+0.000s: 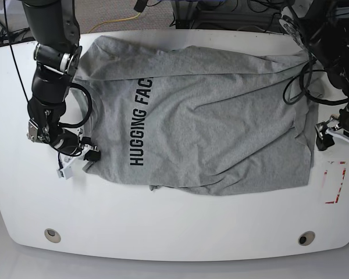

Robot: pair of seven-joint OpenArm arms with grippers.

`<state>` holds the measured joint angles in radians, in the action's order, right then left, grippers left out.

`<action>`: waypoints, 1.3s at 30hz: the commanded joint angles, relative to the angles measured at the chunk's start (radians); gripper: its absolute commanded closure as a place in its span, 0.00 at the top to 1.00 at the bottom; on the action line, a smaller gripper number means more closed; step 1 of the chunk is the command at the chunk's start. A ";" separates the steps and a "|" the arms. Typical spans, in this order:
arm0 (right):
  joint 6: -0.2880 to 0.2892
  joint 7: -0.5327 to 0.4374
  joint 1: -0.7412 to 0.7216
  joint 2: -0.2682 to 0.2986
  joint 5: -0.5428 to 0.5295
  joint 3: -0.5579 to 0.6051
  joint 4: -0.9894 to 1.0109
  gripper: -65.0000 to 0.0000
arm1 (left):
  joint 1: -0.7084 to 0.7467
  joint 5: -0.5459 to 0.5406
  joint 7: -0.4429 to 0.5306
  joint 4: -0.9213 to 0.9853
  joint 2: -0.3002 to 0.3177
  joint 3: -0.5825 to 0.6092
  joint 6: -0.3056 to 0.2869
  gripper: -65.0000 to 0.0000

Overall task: Fold the T-shirt properly
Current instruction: 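Grasp the shirt's hem corners with the right and left grippers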

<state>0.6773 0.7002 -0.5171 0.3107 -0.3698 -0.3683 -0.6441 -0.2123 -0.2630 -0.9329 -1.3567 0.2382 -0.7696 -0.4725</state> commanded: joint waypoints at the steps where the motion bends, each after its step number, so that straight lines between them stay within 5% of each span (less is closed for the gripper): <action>1: 0.008 -0.014 -0.031 0.015 -0.016 -0.002 -0.015 0.00 | -0.048 0.017 0.114 0.102 0.034 0.062 -0.004 0.97; 11: 0.008 -0.014 -0.028 0.018 -0.016 -0.002 -0.015 0.00 | -0.158 0.051 0.251 0.429 0.086 0.174 -0.012 0.97; 22: 0.008 -0.014 -0.028 0.014 -0.016 -0.002 -0.015 0.00 | -0.243 0.049 0.255 0.575 0.082 0.223 -0.075 0.95; 26: 0.008 -0.014 -0.028 0.014 -0.016 -0.002 -0.015 0.00 | -0.256 0.047 0.262 0.633 0.082 0.223 -0.075 0.79; 39: 0.008 -0.014 -0.028 0.017 -0.016 -0.002 -0.015 0.00 | -0.253 0.052 0.318 0.635 0.076 0.223 -0.068 0.06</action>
<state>0.6777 0.6998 -0.5163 0.3126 -0.3710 -0.3683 -0.6441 -0.4480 -0.2211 -0.6037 -0.7094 0.3023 -0.5488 -0.5442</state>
